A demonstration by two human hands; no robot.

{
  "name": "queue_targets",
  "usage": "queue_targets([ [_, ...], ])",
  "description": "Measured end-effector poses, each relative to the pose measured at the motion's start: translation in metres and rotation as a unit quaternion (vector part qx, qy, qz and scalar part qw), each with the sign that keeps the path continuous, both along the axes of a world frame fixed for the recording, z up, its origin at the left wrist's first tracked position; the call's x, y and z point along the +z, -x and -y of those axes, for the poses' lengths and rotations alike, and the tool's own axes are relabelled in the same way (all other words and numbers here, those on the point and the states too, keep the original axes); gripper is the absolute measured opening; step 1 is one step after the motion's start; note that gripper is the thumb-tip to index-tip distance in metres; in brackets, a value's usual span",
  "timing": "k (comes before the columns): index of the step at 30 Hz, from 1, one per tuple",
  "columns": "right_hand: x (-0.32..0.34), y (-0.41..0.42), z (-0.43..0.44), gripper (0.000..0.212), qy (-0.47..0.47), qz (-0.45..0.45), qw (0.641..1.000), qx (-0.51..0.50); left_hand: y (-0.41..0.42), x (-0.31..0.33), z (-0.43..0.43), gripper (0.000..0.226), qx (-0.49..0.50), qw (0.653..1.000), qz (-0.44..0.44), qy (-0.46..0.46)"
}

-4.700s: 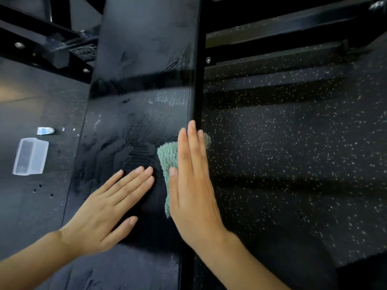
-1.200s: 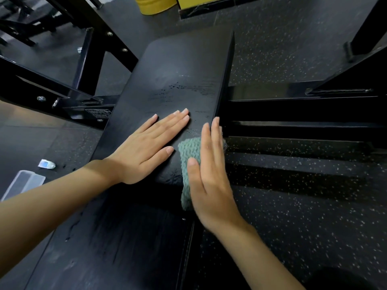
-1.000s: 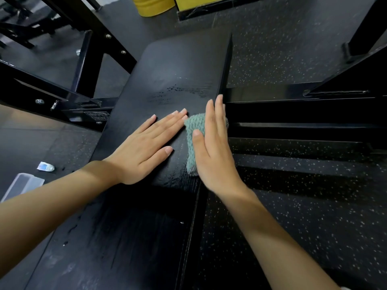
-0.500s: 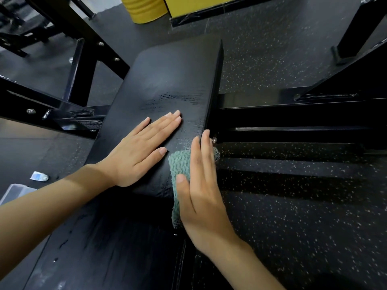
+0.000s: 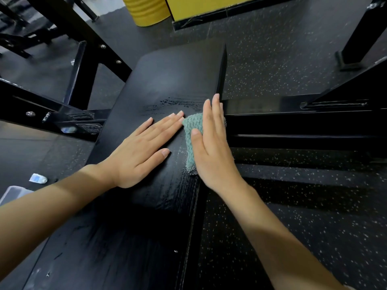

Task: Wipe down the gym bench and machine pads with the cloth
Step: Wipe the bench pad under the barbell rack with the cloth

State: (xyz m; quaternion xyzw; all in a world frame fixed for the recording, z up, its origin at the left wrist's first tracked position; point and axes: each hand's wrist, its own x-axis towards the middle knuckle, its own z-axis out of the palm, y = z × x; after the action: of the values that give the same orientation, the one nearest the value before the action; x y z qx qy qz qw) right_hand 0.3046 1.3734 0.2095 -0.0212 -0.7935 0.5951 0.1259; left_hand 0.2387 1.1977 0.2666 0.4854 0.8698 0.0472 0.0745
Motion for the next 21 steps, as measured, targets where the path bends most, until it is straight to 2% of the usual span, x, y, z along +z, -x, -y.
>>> queue_targets([
  [6, 0.002, 0.024, -0.011, 0.059, -0.011, 0.008, 1.000, -0.005, 0.007, -0.001, -0.001, 0.058, -0.001, 1.000, -0.002, -0.001],
  [12, -0.001, 0.005, -0.004, 0.063, 0.001, -0.003, 1.000, -0.003, 0.013, -0.001, -0.004, 0.059, 0.003, 1.000, 0.001, 0.003],
  [17, -0.003, -0.034, 0.014, 0.063, 0.039, -0.012, 0.999, 0.018, 0.019, -0.001, -0.005, 0.059, -0.003, 1.000, 0.002, -0.002],
  [21, -0.005, -0.029, 0.015, 0.062, 0.069, -0.016, 0.997, 0.013, 0.023, -0.002, -0.007, 0.060, -0.003, 1.000, 0.001, -0.004],
])
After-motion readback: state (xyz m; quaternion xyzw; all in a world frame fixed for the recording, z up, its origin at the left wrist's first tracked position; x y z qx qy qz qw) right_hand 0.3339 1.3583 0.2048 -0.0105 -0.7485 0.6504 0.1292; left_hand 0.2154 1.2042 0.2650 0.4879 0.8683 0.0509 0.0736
